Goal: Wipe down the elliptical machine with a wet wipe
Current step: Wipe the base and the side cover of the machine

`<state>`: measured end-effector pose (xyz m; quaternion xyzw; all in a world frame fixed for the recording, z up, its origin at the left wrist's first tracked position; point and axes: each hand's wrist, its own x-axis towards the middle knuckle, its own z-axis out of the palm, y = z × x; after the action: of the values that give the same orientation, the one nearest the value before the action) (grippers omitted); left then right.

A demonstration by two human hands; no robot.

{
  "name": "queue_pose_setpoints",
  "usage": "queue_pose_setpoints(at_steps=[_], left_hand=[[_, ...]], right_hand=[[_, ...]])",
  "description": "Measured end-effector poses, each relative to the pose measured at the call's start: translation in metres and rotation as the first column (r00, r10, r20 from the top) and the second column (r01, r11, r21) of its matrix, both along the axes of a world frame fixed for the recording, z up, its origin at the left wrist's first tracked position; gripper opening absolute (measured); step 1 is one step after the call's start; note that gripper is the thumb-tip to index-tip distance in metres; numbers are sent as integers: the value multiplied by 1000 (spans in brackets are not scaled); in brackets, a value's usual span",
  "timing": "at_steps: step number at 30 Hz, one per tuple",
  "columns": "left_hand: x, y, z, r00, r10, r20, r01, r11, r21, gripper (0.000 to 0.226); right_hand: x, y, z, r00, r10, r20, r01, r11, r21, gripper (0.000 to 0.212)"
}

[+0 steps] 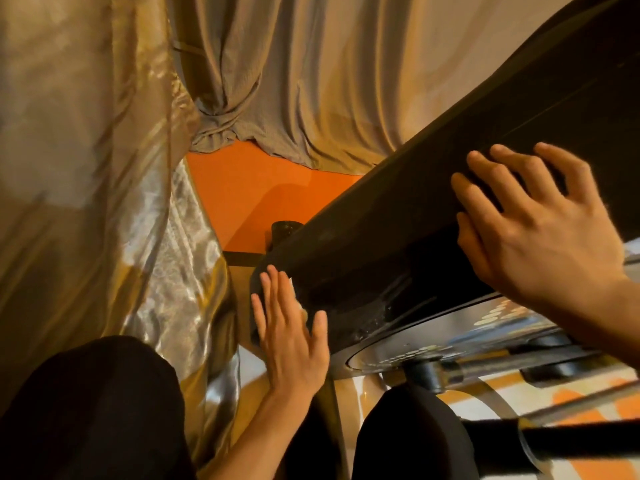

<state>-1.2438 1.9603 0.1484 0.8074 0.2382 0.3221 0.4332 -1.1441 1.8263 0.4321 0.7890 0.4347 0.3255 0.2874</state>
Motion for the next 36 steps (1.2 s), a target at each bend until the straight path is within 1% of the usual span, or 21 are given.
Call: queue_pose_setpoints(at_steps=[2, 4, 6, 7, 9, 12, 14, 17, 18, 21, 23, 28, 31, 34, 36], left_hand=[[-10, 8, -33, 992, 51, -116, -55, 998, -36, 85], [-11, 11, -49, 974, 104, -204, -134, 981, -138, 93], [-7, 7, -49, 968, 144, -205, -189, 956, -224, 97], [-5, 3, -43, 972, 155, -178, -193, 956, -222, 96], [-2, -7, -22, 989, 122, -86, -134, 979, -151, 93], [1, -23, 15, 999, 20, 35, -18, 998, -59, 98], [2, -36, 37, 998, -44, 54, 45, 999, -12, 102], [2, -65, 60, 984, -174, 34, 167, 974, 154, 103], [2, -74, 64, 981, -194, 19, 186, 963, 194, 102], [4, -84, 73, 985, -174, 18, 168, 968, 186, 97], [7, -85, 83, 987, -160, 32, 149, 965, 215, 96], [28, -79, 125, 975, -191, 114, 162, 960, 227, 100], [21, -78, 106, 971, -209, 117, 176, 955, 240, 93], [-2, -80, 49, 976, -209, 60, 187, 948, 259, 90], [-9, -80, 27, 978, -206, 18, 194, 943, 269, 90]], right_hand=[[-1, 0, 0, 1000, -2, 1, 2, 1000, -2, 50], [-2, 1, 1, 1000, -16, -16, 16, 1000, -6, 52], [-2, 1, 0, 999, -33, -26, 32, 999, -14, 54], [-2, 1, 0, 999, -38, -23, 38, 999, -13, 54], [-3, 1, 0, 999, -42, -18, 41, 999, -17, 54], [-4, 2, 2, 998, -48, -26, 48, 999, -22, 54], [-5, 2, 1, 998, -57, -18, 57, 998, -29, 54], [-3, 3, 1, 998, -66, -19, 66, 997, -40, 54], [-3, 3, 2, 997, -68, -21, 68, 997, -41, 55], [-3, 2, 1, 998, -68, -17, 67, 997, -36, 56], [-2, 2, 0, 998, -59, -1, 59, 998, -30, 54], [-2, 3, 0, 998, -69, -7, 68, 997, -24, 53], [-2, 3, 0, 997, -70, -20, 70, 997, -30, 54], [-1, 1, 0, 998, -68, -11, 67, 997, -29, 55], [0, 2, -1, 998, -65, -6, 65, 998, -28, 55]])
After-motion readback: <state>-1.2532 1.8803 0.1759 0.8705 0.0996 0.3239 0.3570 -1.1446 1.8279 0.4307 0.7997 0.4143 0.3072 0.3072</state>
